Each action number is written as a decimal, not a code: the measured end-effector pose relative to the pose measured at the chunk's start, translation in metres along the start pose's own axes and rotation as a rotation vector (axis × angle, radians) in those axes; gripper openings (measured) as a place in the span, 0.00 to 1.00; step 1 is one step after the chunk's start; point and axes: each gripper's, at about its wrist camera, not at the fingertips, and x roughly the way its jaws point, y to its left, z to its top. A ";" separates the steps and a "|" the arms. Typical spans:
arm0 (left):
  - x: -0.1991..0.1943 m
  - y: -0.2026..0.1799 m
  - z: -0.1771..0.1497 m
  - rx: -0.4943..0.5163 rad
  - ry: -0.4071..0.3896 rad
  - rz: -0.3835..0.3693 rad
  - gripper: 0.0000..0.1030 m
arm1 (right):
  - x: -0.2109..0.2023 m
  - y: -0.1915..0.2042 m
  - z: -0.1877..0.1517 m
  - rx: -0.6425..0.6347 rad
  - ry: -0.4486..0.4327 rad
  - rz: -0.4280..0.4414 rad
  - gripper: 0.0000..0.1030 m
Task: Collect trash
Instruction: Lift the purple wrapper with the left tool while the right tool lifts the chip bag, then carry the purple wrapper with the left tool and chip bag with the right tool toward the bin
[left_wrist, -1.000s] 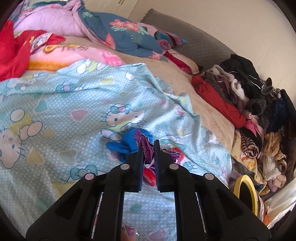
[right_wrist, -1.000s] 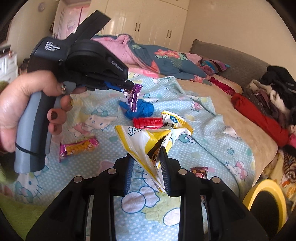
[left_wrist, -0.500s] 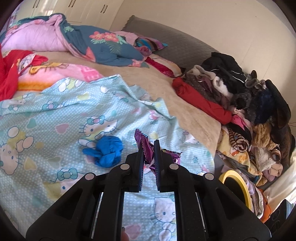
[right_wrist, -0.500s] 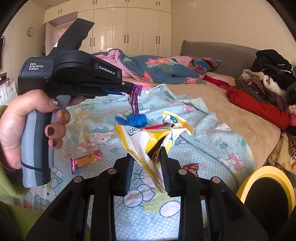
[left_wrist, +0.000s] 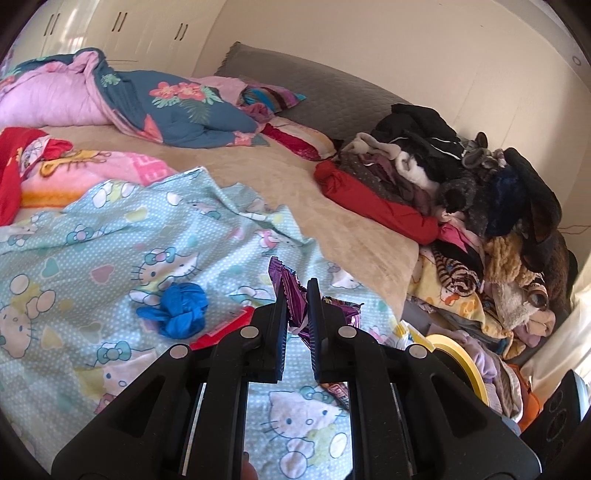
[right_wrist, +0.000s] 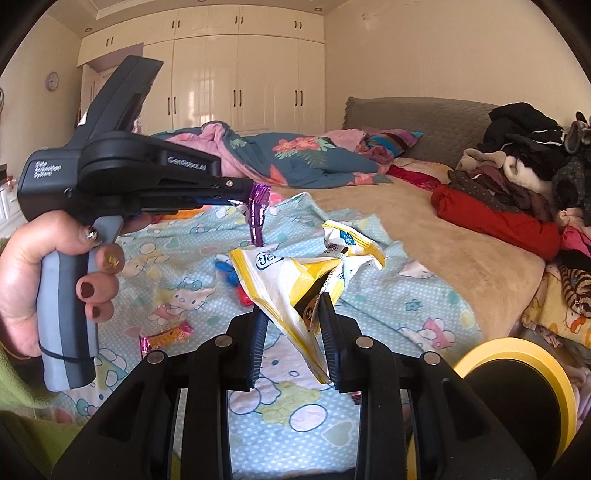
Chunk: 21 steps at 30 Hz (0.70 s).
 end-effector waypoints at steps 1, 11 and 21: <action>0.000 -0.003 -0.001 0.006 0.001 -0.004 0.06 | -0.002 -0.003 0.001 0.005 -0.003 -0.004 0.26; 0.000 -0.025 -0.007 0.042 0.014 -0.038 0.06 | -0.016 -0.027 0.002 0.053 -0.020 -0.038 0.26; 0.004 -0.046 -0.012 0.073 0.025 -0.070 0.06 | -0.030 -0.051 0.000 0.102 -0.039 -0.072 0.26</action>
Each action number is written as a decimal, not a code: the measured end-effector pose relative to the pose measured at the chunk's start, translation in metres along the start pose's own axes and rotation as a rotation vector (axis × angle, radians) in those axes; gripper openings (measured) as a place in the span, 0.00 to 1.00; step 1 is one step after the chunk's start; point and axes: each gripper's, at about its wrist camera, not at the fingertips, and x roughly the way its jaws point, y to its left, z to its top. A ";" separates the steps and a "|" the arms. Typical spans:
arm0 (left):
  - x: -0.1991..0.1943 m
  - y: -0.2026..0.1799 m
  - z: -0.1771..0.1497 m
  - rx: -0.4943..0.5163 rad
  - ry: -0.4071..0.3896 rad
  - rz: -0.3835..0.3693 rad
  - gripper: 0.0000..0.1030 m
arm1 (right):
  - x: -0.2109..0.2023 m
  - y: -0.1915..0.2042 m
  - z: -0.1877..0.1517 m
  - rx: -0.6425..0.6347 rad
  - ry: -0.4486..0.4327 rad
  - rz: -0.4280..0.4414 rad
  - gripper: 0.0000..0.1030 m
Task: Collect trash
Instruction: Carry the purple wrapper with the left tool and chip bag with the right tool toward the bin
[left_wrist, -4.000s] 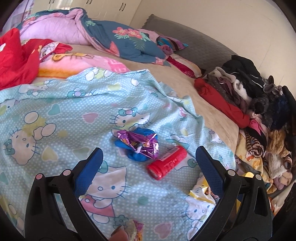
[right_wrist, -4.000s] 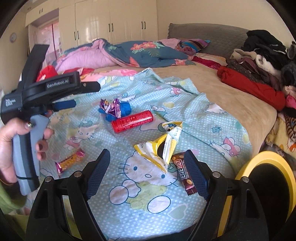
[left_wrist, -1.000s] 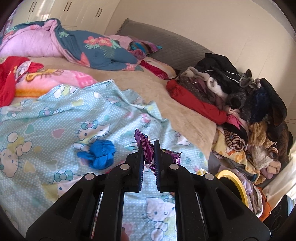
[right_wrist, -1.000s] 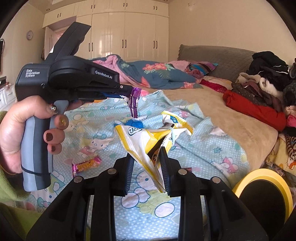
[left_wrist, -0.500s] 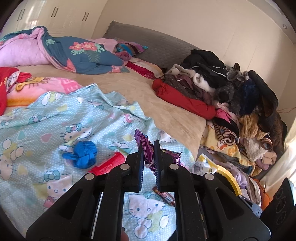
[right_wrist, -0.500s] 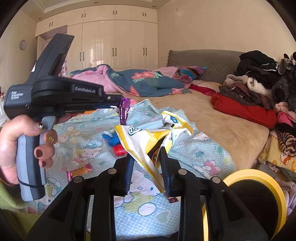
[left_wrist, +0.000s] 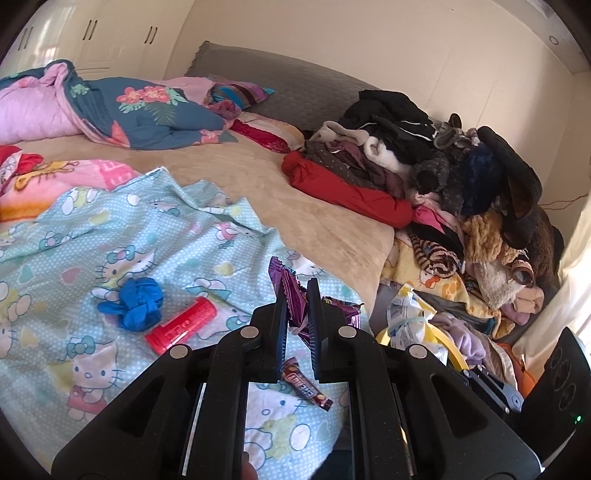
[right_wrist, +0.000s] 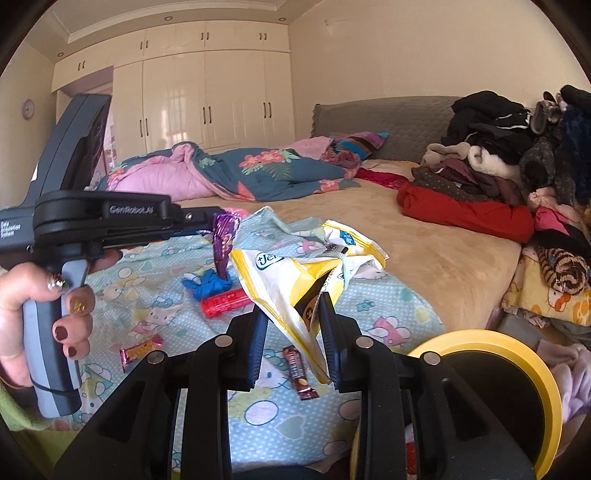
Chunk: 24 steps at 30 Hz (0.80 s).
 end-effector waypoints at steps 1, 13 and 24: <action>0.000 -0.003 0.000 0.004 0.001 -0.003 0.06 | -0.002 -0.003 0.000 0.007 -0.002 -0.004 0.26; 0.008 -0.029 -0.004 0.048 0.019 -0.034 0.06 | -0.020 -0.041 0.001 0.088 -0.017 -0.040 0.26; 0.014 -0.056 -0.011 0.098 0.040 -0.062 0.06 | -0.035 -0.073 -0.006 0.133 -0.007 -0.089 0.26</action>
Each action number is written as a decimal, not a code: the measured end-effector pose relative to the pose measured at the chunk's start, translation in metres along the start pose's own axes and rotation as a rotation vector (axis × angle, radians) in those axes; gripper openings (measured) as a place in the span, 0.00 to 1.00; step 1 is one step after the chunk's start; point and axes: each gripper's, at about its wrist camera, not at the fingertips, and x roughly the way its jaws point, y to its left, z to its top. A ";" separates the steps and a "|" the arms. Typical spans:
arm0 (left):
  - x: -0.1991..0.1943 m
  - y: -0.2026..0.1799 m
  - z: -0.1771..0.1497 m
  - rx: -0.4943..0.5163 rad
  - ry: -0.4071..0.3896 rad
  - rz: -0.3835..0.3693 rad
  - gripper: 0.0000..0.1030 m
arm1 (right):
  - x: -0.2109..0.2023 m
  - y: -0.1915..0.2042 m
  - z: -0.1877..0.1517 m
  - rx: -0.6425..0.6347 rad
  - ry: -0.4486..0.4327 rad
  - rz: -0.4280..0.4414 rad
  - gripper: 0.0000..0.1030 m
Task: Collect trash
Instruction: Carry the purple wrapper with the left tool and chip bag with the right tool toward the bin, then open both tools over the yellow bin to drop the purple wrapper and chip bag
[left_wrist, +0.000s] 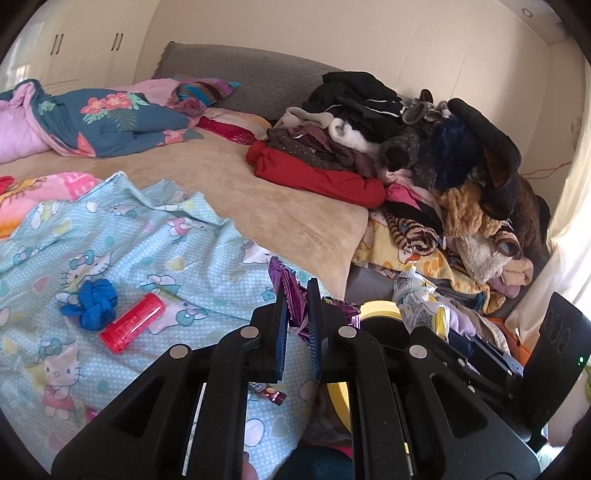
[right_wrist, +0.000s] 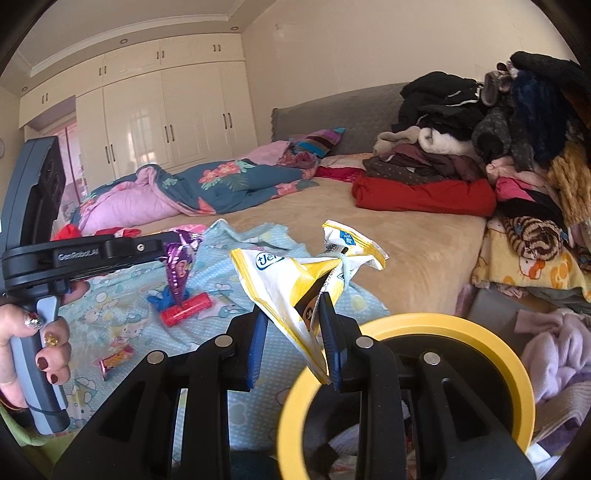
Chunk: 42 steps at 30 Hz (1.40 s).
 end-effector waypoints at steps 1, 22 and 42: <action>0.001 -0.002 0.000 0.004 0.002 -0.003 0.06 | -0.001 -0.003 0.000 0.003 0.002 -0.004 0.26; 0.022 -0.040 -0.021 0.062 0.061 -0.063 0.06 | -0.006 -0.046 -0.012 0.065 0.089 -0.051 0.26; 0.071 -0.072 -0.047 0.126 0.177 -0.101 0.06 | 0.010 -0.088 -0.032 0.212 0.225 -0.055 0.26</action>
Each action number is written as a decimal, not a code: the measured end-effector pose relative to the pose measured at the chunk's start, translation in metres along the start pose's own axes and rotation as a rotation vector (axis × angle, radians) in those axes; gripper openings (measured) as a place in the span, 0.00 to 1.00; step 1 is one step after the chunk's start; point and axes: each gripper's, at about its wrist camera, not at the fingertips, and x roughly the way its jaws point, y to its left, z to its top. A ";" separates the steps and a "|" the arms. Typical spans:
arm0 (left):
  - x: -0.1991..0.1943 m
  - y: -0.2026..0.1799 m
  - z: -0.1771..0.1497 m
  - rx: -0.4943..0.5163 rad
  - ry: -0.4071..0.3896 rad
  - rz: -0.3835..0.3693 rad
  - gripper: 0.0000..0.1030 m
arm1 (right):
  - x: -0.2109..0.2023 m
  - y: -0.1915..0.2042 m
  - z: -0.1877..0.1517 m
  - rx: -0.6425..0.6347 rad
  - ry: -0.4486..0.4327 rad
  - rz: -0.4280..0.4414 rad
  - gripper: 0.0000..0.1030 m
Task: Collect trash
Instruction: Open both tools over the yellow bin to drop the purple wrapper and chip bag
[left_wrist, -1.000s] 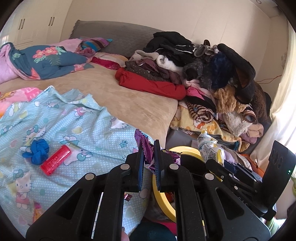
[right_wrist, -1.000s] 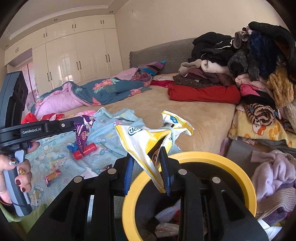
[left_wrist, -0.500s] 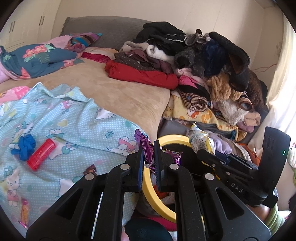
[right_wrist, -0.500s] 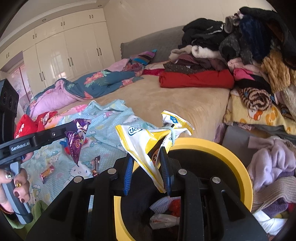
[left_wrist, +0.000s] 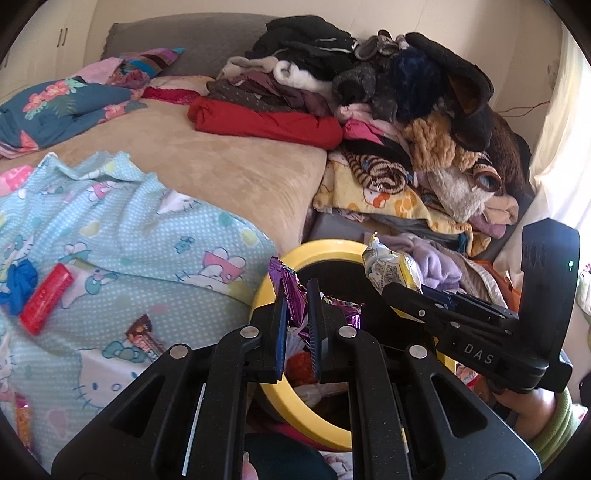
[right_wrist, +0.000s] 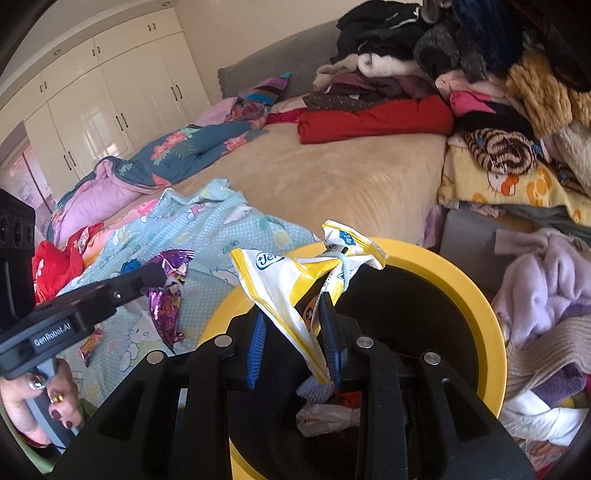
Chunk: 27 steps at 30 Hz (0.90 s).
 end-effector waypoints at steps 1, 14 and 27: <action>0.004 -0.001 -0.001 0.002 0.008 -0.003 0.06 | 0.000 -0.002 0.000 0.007 0.006 0.001 0.26; 0.033 -0.011 -0.010 0.008 0.072 -0.054 0.31 | 0.004 -0.040 -0.003 0.142 0.053 -0.027 0.44; -0.005 0.007 -0.008 -0.054 -0.018 0.013 0.90 | -0.018 -0.029 0.008 0.173 -0.104 0.017 0.73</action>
